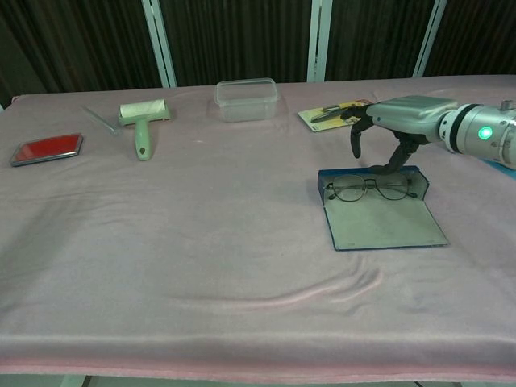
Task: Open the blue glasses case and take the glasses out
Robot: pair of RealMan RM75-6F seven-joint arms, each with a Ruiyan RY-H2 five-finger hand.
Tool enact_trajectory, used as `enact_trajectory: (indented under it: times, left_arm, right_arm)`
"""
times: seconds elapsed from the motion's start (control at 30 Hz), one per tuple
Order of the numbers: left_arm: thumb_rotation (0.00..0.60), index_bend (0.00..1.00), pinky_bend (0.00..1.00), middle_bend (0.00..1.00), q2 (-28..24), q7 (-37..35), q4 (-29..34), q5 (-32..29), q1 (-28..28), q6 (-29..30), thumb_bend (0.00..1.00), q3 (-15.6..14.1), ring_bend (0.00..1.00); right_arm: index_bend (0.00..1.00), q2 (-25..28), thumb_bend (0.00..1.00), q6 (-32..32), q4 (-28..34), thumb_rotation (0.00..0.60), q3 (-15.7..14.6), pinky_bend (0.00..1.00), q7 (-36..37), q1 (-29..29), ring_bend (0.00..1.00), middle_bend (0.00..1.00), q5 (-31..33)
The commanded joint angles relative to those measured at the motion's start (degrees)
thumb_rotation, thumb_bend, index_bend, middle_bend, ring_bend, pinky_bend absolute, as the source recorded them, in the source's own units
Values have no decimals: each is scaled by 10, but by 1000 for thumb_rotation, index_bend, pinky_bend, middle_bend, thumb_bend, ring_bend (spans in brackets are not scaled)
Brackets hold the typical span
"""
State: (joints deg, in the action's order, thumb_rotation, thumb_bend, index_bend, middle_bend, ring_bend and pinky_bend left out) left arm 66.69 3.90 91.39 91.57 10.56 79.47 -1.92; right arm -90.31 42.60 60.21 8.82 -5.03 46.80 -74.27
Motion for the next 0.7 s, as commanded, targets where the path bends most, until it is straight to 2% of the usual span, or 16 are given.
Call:
enact_trajectory:
  times: [0.03,0.7]
  left_arm:
    - [600,0,55,0,0,-1,-1,0,0,-1,436,0,0]
    - [600,0,55,0,2,2,-1,5,-2,5,437,-2,0]
  right_arm:
    - [561,-5,466,-11,3,600,7,0,-12,5,66,127,18]
    - [573,2,466,-7,-8,600,-15,0,35,-6,67,127,-6]
